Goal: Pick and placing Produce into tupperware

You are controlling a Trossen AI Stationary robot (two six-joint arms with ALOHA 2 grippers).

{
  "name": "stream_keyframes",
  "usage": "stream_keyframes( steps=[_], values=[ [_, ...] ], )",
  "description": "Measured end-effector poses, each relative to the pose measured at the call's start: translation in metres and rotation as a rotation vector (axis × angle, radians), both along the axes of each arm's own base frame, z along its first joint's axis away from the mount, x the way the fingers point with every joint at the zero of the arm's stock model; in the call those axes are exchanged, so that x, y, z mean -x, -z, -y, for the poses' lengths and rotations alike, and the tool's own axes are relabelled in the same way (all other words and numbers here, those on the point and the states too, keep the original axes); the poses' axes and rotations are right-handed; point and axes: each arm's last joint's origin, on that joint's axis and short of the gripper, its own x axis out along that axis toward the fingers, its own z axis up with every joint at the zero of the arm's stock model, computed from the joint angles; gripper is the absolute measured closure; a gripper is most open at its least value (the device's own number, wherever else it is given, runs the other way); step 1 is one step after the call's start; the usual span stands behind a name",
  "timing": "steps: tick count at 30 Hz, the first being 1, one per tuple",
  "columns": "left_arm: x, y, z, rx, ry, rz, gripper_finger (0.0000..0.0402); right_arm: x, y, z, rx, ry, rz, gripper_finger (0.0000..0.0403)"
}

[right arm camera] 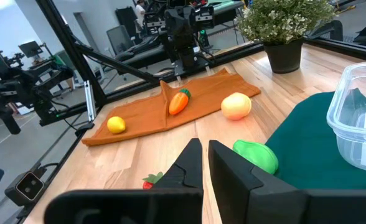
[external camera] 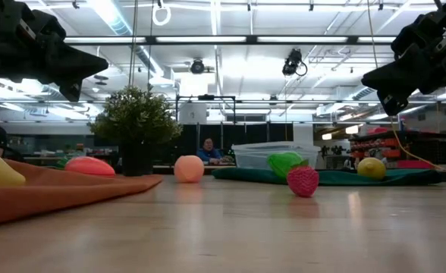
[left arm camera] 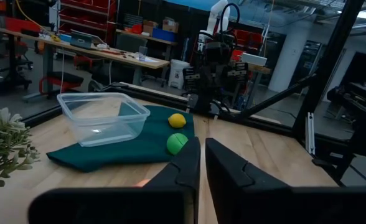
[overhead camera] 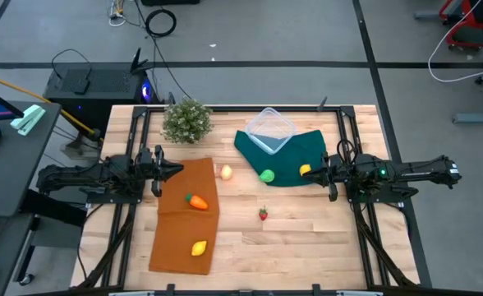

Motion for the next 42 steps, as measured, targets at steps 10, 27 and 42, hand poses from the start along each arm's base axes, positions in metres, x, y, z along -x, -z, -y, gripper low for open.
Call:
stream_keyframes(
  steps=[10, 27, 42],
  values=[
    [0.0000, -0.0001, 0.0000, 0.001, 0.000, 0.000, 0.0363, 0.0000, 0.0001, 0.0000, 0.000, 0.000, 0.000, 0.0403],
    [0.0000, 0.0000, 0.0000, 0.001, 0.000, 0.000, 0.0373, 0.0000, 0.0000, 0.0000, 0.000, 0.000, 0.000, 0.0403],
    [0.0000, -0.0005, 0.0000, 0.002, -0.001, 0.005, 0.0369, 0.0000, 0.0000, 0.0000, 0.000, 0.000, 0.000, 0.0403]
  ],
)
